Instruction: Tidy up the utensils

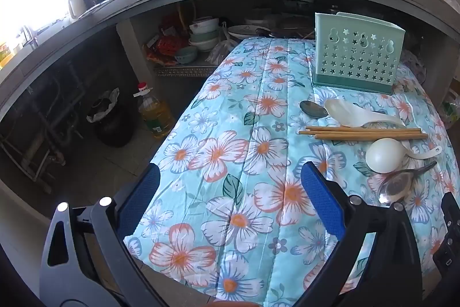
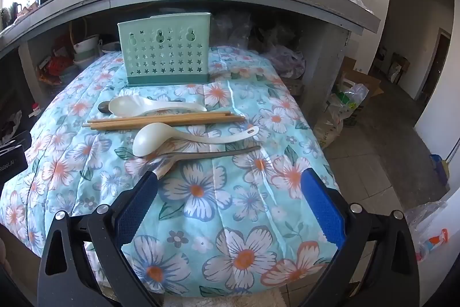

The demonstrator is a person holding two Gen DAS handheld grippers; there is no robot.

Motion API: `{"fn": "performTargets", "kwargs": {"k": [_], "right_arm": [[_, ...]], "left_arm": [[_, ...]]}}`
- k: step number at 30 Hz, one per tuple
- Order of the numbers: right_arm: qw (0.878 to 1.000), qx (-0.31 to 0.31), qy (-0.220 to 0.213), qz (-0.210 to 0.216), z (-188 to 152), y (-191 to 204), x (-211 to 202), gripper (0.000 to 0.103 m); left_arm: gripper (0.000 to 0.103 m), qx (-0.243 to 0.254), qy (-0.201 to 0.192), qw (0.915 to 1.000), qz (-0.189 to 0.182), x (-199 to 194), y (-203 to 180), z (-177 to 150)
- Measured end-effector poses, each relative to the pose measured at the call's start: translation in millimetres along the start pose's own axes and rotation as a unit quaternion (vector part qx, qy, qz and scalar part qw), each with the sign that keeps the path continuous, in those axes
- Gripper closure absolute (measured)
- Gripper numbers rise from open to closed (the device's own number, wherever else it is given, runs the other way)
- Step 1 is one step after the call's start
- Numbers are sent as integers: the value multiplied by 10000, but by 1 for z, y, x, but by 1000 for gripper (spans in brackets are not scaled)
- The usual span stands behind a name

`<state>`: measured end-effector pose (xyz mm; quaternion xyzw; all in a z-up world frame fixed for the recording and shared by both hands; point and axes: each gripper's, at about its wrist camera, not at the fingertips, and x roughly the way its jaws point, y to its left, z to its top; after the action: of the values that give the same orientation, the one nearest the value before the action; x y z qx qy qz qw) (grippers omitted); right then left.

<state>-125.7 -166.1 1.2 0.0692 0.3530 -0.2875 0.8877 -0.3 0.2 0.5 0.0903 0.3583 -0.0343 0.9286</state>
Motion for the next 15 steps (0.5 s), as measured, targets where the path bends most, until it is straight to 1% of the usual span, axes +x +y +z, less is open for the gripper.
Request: {"fn": "performTargets", "kwargs": {"k": [8,9,15], "right_arm": [[10000,-10,-23,-3,0,0,-1,6],[10000,-8,-20,-5,2,-2,-1,6],[10000,-12,-32,12,3,-2,-3,6]], "left_arm": [[9,-64,49,10000,10,0,0,-1],[9,38,-2,10000,13,0,-1,0],[9,30,3,10000,-2,-1,-5,1]]}}
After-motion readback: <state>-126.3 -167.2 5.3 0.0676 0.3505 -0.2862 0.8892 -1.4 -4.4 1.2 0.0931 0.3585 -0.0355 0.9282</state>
